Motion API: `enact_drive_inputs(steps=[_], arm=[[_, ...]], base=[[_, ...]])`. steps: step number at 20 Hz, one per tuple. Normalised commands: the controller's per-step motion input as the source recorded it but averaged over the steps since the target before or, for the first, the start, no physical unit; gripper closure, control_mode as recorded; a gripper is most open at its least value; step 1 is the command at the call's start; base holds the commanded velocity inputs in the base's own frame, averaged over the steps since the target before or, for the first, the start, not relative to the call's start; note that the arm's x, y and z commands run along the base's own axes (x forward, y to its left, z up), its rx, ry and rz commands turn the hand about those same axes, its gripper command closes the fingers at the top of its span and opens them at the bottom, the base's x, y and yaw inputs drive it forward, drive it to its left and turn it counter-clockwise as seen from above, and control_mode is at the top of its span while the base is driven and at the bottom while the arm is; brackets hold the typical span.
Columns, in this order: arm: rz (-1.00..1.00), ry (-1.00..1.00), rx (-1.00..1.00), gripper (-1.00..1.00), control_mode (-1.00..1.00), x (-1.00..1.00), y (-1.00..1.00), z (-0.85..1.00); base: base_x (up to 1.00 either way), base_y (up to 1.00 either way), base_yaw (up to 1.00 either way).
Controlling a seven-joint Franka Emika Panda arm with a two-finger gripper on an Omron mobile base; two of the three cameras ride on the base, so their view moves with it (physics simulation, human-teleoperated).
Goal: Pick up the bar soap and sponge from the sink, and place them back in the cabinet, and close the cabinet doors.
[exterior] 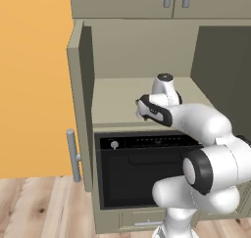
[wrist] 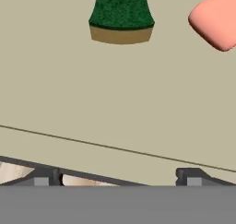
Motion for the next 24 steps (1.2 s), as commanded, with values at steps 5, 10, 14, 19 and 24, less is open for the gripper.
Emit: enact_drive_inputs(steps=[5, 10, 14, 19, 24], arm=[[0.0, 0.0, 0.0, -1.0, -1.0, -0.26, -0.07, 0.07], [0.0, 0.0, 0.0, -1.0, -1.0, -0.29, -0.09, 0.17], [0.0, 0.0, 0.0, -1.0, -1.0, -0.28, -0.1, 0.22], [0.0, 0.0, 0.0, -1.0, -1.0, -0.27, -0.12, 0.15], [0.0, -0.01, 0.0, -1.0, -1.0, -0.24, -0.15, 0.15]], base=[[0.0, 0.0, 0.0], [0.0, 0.0, 0.0], [0.0, 0.0, 0.0], [0.0, 0.0, 0.0], [0.0, 0.0, 0.0]])
